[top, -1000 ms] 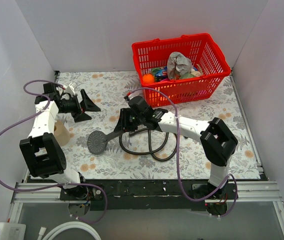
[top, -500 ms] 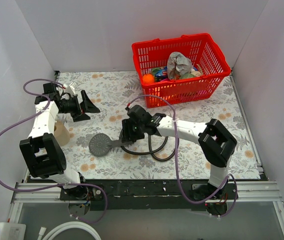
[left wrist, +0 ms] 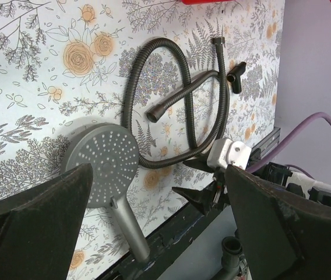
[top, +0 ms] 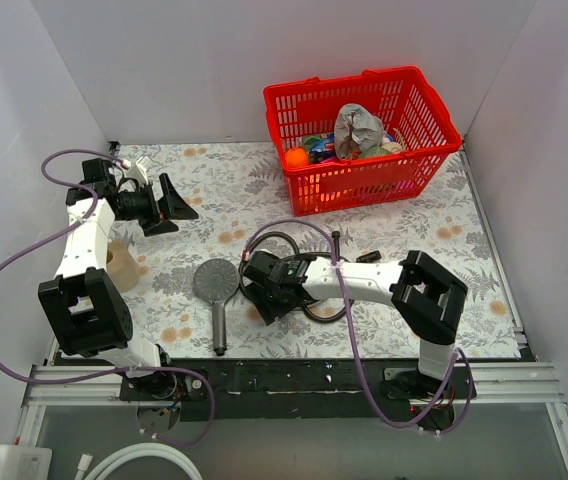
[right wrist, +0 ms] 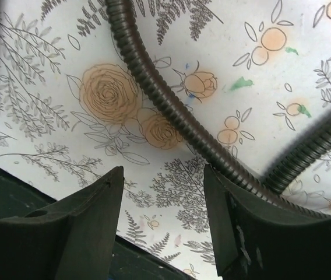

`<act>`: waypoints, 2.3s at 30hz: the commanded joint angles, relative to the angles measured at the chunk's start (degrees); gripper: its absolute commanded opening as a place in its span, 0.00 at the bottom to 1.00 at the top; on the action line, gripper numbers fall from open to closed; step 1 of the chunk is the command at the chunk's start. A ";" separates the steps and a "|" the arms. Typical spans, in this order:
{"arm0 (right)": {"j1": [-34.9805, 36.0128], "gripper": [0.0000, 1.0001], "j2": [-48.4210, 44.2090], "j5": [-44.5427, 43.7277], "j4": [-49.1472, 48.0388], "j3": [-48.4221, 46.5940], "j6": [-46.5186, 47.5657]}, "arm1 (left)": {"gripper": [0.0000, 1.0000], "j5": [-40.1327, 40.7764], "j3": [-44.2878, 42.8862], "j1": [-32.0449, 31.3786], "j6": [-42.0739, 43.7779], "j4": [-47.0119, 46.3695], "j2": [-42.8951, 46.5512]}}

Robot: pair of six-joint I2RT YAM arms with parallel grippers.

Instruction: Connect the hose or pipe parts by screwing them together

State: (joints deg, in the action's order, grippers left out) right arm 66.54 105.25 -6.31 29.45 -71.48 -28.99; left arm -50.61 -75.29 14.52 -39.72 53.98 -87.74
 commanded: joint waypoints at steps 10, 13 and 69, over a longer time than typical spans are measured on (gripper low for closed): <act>3.60 0.58 8.19 -5.57 8.07 -25.61 1.92 | 0.98 8.65 10.15 0.24 5.70 -6.16 4.25; 2.80 0.49 13.48 -4.60 8.43 -28.54 2.45 | 0.97 13.50 14.46 0.24 8.87 -8.71 4.95; 9.13 0.66 17.17 -3.60 16.50 -32.40 -1.77 | 0.98 9.30 9.63 6.83 9.75 -4.23 10.40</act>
State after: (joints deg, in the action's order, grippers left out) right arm 74.65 119.46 -4.86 39.79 -101.03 -31.79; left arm -38.89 -65.95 21.26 -28.56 49.69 -80.34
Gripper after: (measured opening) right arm 0.650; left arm 0.981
